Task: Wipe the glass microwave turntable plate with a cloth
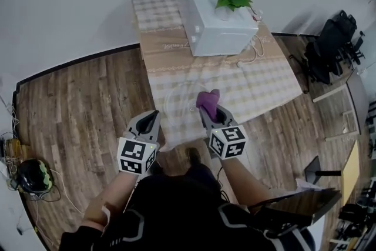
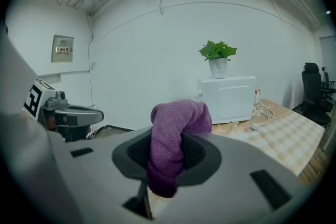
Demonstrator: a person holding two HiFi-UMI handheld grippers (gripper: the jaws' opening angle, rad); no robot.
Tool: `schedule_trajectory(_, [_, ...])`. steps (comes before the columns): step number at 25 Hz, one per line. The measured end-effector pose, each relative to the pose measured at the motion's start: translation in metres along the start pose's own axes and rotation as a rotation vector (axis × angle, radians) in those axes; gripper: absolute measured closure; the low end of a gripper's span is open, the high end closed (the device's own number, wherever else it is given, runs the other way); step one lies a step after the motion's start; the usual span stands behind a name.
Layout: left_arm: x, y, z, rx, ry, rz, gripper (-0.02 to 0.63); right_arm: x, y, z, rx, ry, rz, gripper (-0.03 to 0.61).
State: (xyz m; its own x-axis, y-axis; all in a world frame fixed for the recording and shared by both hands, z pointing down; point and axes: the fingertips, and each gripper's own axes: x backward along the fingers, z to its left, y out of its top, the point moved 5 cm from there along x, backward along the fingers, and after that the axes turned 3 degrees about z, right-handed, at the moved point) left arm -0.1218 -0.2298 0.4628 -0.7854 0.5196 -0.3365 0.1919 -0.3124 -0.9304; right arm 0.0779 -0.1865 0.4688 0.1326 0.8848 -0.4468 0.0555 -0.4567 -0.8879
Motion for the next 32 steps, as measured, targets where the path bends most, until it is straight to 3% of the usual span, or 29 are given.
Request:
schedule_trajectory(6, [-0.021,-0.006,0.001,-0.017,0.054,0.018,0.612,-0.047,0.001,-0.009,0.083,0.111,0.036,0.485])
schedule_trajectory(16, [-0.06,-0.018,-0.007,0.078,0.229,0.077,0.612,-0.112,-0.018,-0.036,0.14,0.273,0.158,0.483])
schedule_trajectory(22, [-0.072,-0.026,-0.014,0.104,0.305,0.098,0.612,-0.142,-0.043,-0.036,0.175,0.335,0.267,0.483])
schedule_trajectory(32, [-0.065,-0.044,-0.018,0.175,0.426,0.154,0.612,-0.183,-0.073,-0.017,0.208,0.405,0.348,0.483])
